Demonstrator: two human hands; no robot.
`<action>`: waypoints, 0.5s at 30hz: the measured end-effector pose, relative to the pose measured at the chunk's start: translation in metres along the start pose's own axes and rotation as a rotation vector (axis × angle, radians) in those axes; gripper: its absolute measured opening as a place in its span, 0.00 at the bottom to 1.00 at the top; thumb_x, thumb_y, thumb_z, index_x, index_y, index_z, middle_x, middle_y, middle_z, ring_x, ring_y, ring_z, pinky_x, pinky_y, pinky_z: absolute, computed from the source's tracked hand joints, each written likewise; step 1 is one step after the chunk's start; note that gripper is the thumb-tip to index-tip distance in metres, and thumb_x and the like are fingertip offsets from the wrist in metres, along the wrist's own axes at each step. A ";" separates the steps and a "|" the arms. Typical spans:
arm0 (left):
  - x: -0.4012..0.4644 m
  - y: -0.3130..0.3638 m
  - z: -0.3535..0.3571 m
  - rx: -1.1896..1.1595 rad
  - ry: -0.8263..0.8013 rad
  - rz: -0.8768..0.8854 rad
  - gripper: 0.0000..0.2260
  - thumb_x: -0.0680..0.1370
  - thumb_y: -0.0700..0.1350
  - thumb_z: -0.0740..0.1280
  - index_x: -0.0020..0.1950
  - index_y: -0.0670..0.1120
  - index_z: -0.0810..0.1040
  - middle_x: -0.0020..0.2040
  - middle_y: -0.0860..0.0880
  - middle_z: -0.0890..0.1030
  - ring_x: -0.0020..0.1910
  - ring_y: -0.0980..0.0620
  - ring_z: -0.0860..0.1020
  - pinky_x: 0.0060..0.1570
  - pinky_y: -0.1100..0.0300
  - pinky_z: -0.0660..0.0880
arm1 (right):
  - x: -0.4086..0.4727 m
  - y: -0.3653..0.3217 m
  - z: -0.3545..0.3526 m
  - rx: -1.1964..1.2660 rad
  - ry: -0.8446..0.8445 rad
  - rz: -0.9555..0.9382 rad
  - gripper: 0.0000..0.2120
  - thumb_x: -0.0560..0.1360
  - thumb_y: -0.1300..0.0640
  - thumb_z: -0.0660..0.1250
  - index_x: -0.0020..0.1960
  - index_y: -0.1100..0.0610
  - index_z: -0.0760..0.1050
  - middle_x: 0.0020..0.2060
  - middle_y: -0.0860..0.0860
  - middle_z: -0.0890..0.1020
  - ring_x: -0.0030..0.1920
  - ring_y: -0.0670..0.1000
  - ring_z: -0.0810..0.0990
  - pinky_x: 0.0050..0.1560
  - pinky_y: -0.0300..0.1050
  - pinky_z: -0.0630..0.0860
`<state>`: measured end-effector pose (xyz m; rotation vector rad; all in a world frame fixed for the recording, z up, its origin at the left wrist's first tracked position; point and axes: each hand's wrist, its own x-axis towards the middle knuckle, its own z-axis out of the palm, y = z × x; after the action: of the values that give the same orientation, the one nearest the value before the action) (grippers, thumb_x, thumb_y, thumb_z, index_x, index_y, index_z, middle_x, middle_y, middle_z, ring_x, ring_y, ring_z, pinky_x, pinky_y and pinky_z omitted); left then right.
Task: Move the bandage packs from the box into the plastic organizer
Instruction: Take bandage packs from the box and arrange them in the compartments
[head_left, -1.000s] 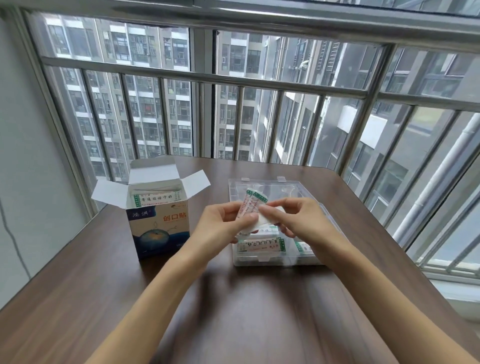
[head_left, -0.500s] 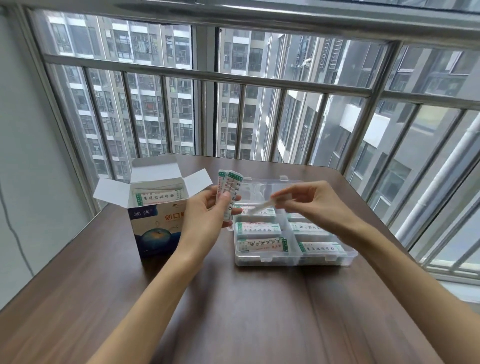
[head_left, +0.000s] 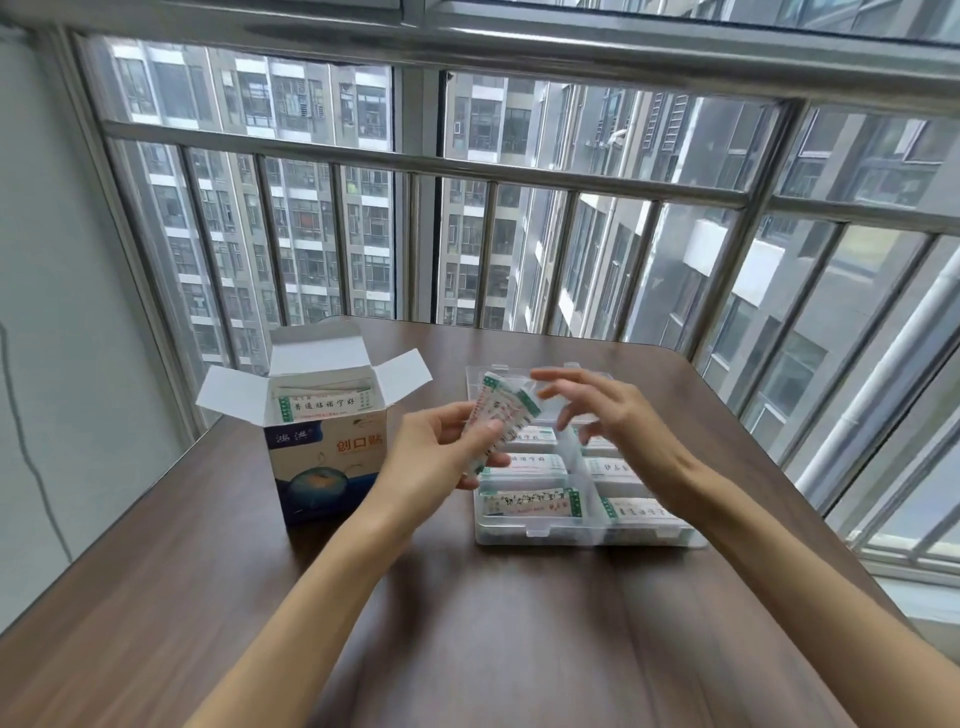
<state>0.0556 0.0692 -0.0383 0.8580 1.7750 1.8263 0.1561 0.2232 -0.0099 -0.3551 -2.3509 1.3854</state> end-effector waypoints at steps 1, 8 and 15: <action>-0.001 -0.001 0.001 0.031 -0.030 -0.004 0.06 0.77 0.43 0.68 0.54 0.50 0.80 0.43 0.52 0.85 0.37 0.60 0.83 0.29 0.71 0.71 | -0.001 -0.003 0.003 0.002 -0.048 0.014 0.13 0.78 0.51 0.61 0.61 0.49 0.76 0.54 0.48 0.79 0.48 0.47 0.78 0.43 0.37 0.73; 0.000 -0.001 0.005 -0.048 -0.056 -0.069 0.10 0.77 0.44 0.68 0.58 0.46 0.77 0.44 0.50 0.85 0.40 0.60 0.83 0.32 0.69 0.75 | -0.007 0.003 0.012 0.243 0.099 0.004 0.11 0.73 0.64 0.69 0.55 0.57 0.79 0.42 0.52 0.85 0.40 0.45 0.82 0.38 0.35 0.75; 0.004 -0.006 0.005 0.036 0.030 0.077 0.09 0.77 0.42 0.68 0.57 0.46 0.79 0.43 0.45 0.85 0.41 0.57 0.83 0.38 0.66 0.78 | -0.010 0.009 0.013 0.269 0.182 -0.018 0.12 0.71 0.61 0.72 0.54 0.58 0.80 0.32 0.54 0.82 0.30 0.44 0.77 0.32 0.34 0.74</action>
<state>0.0559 0.0757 -0.0435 0.9298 1.8213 1.8702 0.1594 0.2127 -0.0253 -0.3639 -1.9878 1.5660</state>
